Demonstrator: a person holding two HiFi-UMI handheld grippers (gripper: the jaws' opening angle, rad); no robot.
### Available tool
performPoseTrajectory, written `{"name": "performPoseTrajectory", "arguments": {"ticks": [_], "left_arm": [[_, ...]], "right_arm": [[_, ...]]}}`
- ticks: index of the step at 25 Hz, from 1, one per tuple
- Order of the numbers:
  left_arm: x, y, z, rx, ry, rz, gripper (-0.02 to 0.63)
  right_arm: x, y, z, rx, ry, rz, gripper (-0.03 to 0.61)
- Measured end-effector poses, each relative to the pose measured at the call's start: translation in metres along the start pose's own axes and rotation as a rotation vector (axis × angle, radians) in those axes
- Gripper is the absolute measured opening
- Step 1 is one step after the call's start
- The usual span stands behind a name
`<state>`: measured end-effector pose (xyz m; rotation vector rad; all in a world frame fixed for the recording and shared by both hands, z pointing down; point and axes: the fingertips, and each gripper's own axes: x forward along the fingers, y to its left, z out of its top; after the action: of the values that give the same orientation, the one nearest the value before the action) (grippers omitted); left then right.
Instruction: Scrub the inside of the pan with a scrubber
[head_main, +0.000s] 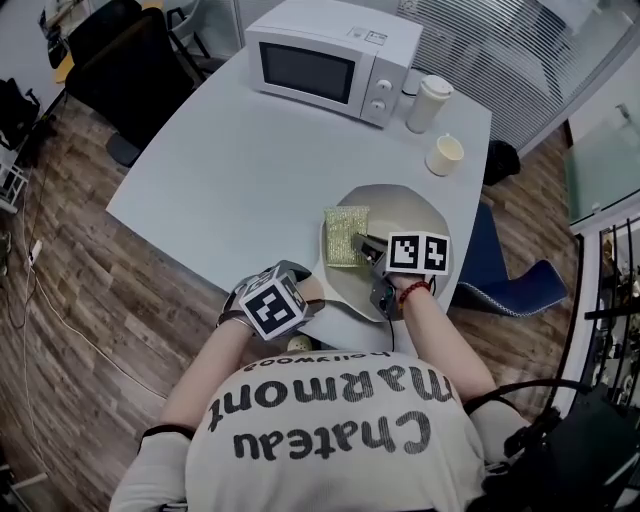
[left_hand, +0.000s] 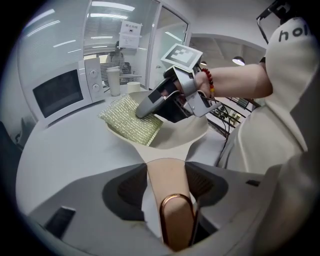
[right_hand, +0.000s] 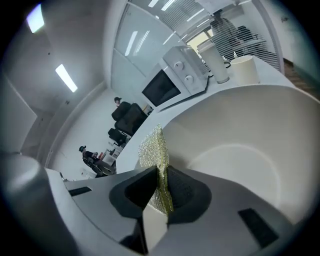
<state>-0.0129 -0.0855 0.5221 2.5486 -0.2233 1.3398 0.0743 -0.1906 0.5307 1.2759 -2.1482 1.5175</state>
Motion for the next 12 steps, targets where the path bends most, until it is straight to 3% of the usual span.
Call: {"name": "performPoseTrajectory", "arguments": {"ticks": [12], "left_arm": [[0.0, -0.001, -0.002, 0.021, 0.004, 0.013, 0.233]], "right_arm": [[0.03, -0.019, -0.008, -0.085, 0.016, -0.132, 0.06]]}}
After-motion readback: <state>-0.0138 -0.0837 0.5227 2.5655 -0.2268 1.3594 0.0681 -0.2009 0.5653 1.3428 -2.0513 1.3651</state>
